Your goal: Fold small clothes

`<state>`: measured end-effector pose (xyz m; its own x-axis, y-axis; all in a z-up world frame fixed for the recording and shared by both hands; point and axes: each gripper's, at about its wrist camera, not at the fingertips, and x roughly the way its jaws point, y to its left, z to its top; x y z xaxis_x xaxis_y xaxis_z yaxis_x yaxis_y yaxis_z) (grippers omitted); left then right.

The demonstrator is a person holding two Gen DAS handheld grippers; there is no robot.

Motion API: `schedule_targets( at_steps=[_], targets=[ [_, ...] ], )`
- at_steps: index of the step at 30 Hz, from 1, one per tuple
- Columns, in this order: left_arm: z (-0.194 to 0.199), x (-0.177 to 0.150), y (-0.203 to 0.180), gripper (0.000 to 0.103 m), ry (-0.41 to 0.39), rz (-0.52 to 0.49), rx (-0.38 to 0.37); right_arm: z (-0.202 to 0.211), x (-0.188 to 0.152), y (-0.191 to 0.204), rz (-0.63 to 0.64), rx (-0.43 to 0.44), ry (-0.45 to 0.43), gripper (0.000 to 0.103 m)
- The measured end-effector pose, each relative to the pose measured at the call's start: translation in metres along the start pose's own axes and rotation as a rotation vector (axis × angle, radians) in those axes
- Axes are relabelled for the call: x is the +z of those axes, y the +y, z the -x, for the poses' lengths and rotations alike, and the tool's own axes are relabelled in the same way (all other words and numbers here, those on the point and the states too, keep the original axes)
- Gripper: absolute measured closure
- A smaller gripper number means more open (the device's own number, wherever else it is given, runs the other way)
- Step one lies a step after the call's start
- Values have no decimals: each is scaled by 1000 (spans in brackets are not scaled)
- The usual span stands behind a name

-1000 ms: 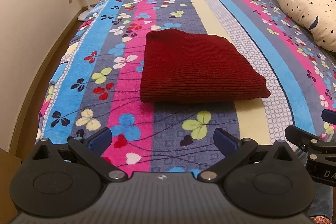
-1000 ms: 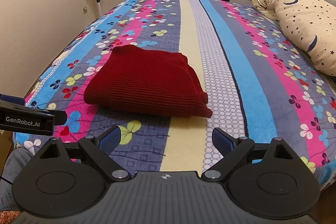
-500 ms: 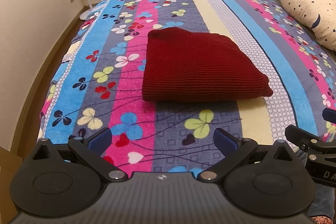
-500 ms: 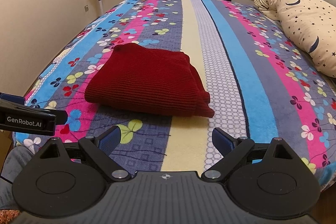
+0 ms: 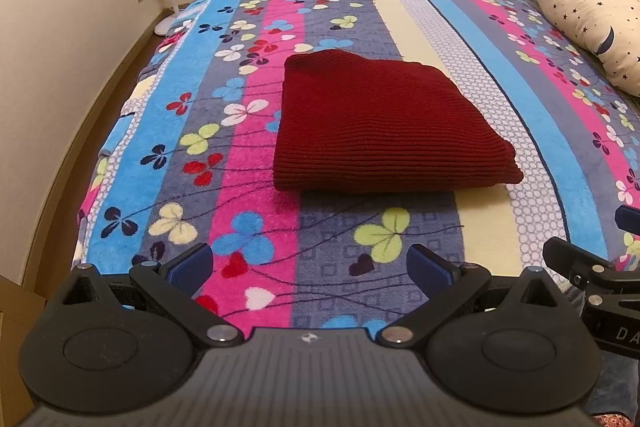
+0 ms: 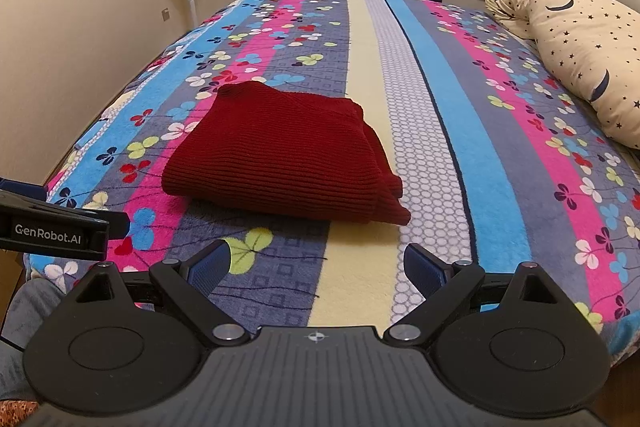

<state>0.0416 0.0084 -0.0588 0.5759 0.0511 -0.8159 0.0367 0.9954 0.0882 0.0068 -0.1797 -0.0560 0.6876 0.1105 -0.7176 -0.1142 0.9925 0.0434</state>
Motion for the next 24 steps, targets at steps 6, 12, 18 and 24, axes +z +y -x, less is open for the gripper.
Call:
schedule_targets(
  at_steps=[6, 12, 18, 24],
  targets=[
    [-1, 0, 0, 0, 0, -1, 3, 0, 0, 0, 3, 2, 0, 9],
    [0, 0, 0, 0, 7, 7, -1, -1, 0, 0, 3, 2, 1, 9],
    [-2, 2, -1, 0, 20, 11, -8, -1, 0, 2, 9, 5, 3, 9],
    [-5, 1, -3, 0, 39, 30, -8, -2, 2, 2, 15, 15, 5, 9]
  ],
)
